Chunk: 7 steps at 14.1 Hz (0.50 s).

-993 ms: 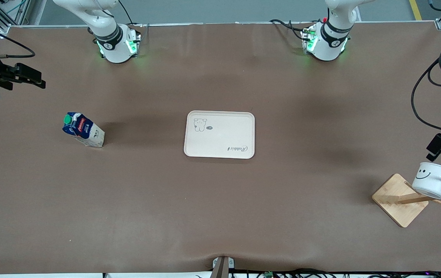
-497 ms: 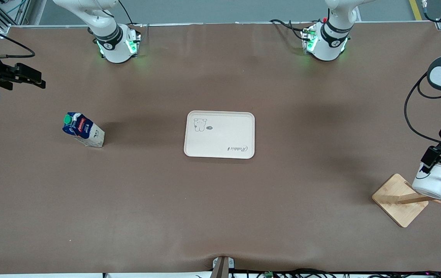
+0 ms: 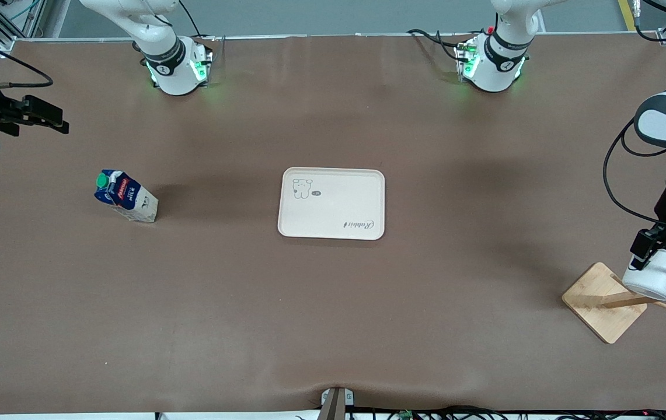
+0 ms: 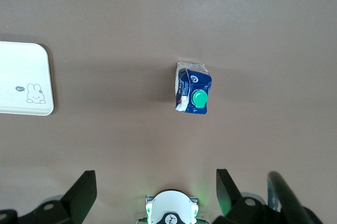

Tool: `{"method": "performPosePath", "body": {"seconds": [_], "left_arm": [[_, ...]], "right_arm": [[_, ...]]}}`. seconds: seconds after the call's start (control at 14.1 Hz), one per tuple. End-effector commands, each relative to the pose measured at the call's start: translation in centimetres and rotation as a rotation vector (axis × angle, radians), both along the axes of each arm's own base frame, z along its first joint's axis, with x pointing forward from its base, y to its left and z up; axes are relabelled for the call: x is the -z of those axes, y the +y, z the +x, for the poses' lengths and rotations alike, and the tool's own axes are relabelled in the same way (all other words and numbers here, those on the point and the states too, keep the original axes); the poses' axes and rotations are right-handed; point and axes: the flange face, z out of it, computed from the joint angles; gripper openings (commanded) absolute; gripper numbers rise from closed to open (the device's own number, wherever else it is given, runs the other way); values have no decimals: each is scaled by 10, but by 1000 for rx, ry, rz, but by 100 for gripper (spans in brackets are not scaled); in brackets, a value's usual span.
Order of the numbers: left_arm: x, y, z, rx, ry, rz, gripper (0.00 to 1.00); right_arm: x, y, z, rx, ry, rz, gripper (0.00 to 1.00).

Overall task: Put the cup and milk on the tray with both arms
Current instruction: 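Lower the left gripper and grasp the white mug's rim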

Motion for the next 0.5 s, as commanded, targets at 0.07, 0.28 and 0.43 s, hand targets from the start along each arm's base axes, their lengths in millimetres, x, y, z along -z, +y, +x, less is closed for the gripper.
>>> {"method": "performPosePath", "body": {"seconds": [0.07, 0.28, 0.43], "left_arm": [[-1, -1, 5, 9, -31, 3, 52], [-2, -7, 5, 20, -31, 3, 32], [0, -7, 4, 23, -28, 4, 17]], "right_arm": [[-7, -1, -6, -4, -8, 15, 100], [-7, -1, -6, -4, -8, 15, 100], [-7, -1, -6, -4, -8, 16, 100]]}}
